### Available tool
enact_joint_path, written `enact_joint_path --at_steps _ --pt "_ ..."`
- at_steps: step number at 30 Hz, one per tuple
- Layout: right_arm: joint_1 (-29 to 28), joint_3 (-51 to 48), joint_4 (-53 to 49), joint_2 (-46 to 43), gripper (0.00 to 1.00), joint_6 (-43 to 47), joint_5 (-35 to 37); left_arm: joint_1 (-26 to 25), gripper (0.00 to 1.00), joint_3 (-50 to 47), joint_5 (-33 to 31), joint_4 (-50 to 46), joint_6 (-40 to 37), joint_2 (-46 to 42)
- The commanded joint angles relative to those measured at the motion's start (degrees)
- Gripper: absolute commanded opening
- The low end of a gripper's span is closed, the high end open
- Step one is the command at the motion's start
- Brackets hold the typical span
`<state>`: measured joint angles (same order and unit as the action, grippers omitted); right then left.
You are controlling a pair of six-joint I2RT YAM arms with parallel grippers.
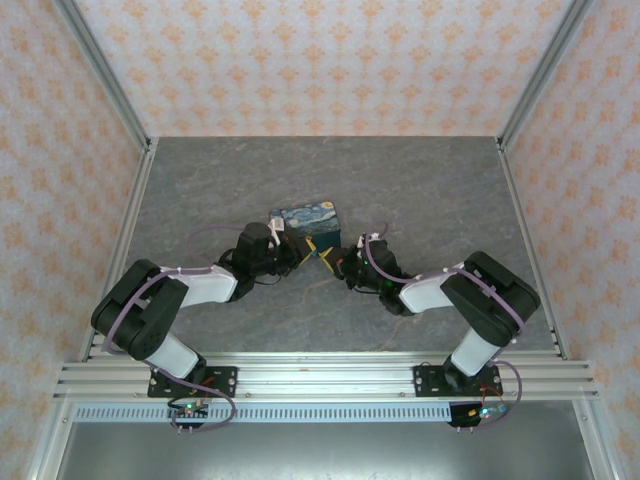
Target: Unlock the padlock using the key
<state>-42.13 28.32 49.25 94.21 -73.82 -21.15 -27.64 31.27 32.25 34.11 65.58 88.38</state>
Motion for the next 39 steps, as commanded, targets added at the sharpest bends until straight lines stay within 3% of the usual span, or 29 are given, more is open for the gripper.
enact_joint_path --at_steps 1,27,39 --pt "-0.06 1.31 -0.28 -2.20 0.00 1.12 0.72 0.10 0.00 -0.77 -1.22 1.84 -0.41 -1.21" --pt "0.12 2.71 -0.43 -2.90 0.00 2.19 -1.99 -0.17 0.00 0.33 -1.84 2.40 0.40 -0.14" --pt "0.20 2.19 1.54 -1.67 0.00 1.53 -0.39 -0.45 0.00 0.04 -0.57 7.13 4.13 0.39"
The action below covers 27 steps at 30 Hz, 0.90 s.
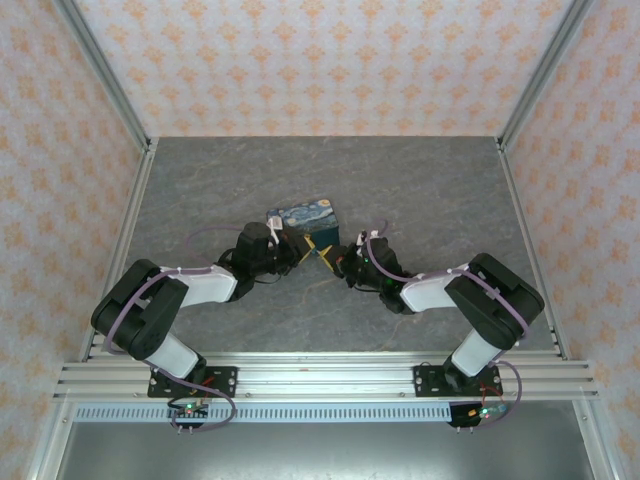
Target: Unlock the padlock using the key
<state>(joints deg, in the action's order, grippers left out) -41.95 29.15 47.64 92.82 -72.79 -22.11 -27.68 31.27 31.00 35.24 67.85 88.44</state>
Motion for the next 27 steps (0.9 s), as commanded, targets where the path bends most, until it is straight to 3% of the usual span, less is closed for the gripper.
enact_joint_path --at_steps 1,12,27 --pt "0.11 1.11 3.84 -0.05 0.00 0.35 0.82 -0.44 0.00 -0.26 0.77 6.86 2.53 0.32" --pt "2.85 -0.66 14.41 3.47 0.00 -3.78 -0.42 -0.39 0.00 -0.23 3.09 8.85 3.81 -0.18" --pt "4.95 0.47 19.35 8.05 0.00 -7.41 -4.83 -0.68 0.00 -0.33 1.98 10.02 5.75 -0.16"
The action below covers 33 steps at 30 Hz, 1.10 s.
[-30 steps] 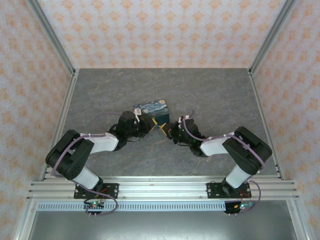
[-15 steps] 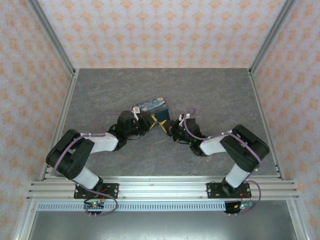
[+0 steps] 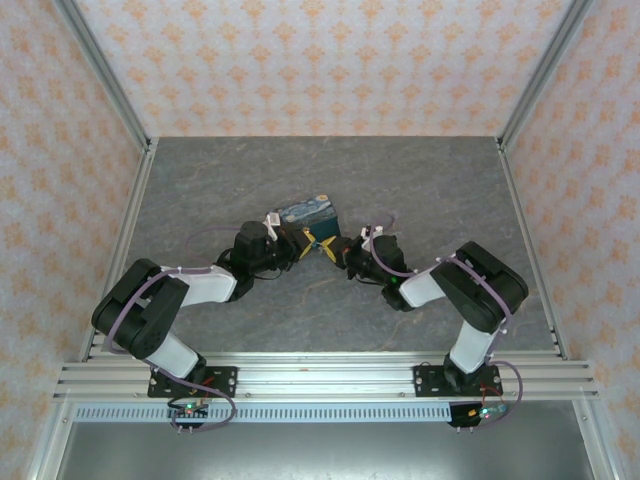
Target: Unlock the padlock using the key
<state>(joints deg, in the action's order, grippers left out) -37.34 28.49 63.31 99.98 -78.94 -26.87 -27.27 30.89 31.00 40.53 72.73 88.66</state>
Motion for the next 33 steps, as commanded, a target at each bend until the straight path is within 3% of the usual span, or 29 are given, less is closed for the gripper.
enact_joint_path --at_steps 1,15,33 --pt "0.34 1.08 3.66 0.84 0.00 -1.26 -0.02 -1.16 0.00 0.04 1.64 4.69 1.21 -0.54" --pt "-1.65 3.88 4.28 1.75 0.00 -2.67 0.27 -4.50 0.00 1.80 -3.84 2.88 3.91 -2.00" --pt "-2.07 6.05 8.11 5.61 0.00 -4.15 -0.91 -6.91 0.00 2.86 -2.18 5.53 4.09 1.05"
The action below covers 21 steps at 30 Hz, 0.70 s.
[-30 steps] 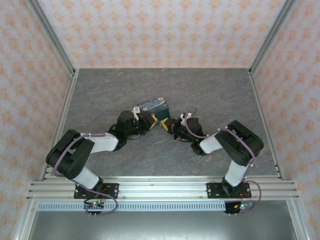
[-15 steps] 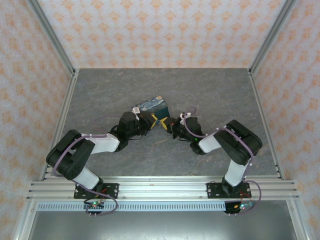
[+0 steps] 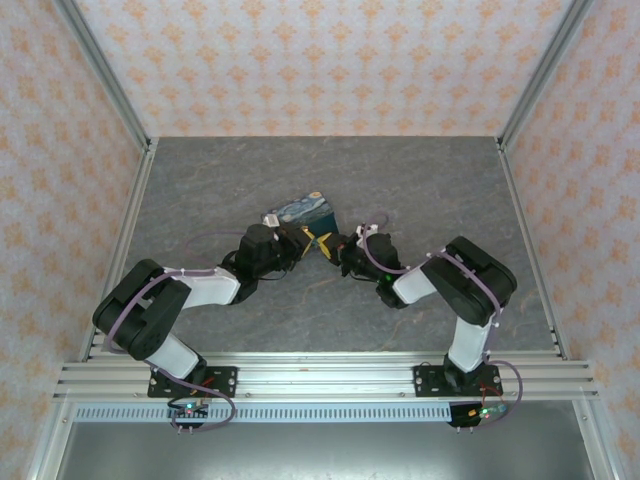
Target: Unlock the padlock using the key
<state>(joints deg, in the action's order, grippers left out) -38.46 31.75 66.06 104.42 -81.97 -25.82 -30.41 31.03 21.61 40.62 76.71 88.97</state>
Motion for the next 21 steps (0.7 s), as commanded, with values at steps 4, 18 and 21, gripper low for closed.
enact_joint_path --at_steps 4,18,21 --pt "-0.95 3.18 6.36 2.25 0.00 -1.58 -2.53 -4.02 0.00 2.56 7.22 5.87 -0.06 1.68" --pt "0.46 2.95 5.30 2.85 0.21 -1.49 -2.49 -3.33 0.00 0.28 3.40 1.77 -5.60 3.73" --pt "0.82 2.21 5.06 2.47 0.41 -1.26 -2.31 -2.51 0.00 -0.23 2.98 2.74 -5.51 4.60"
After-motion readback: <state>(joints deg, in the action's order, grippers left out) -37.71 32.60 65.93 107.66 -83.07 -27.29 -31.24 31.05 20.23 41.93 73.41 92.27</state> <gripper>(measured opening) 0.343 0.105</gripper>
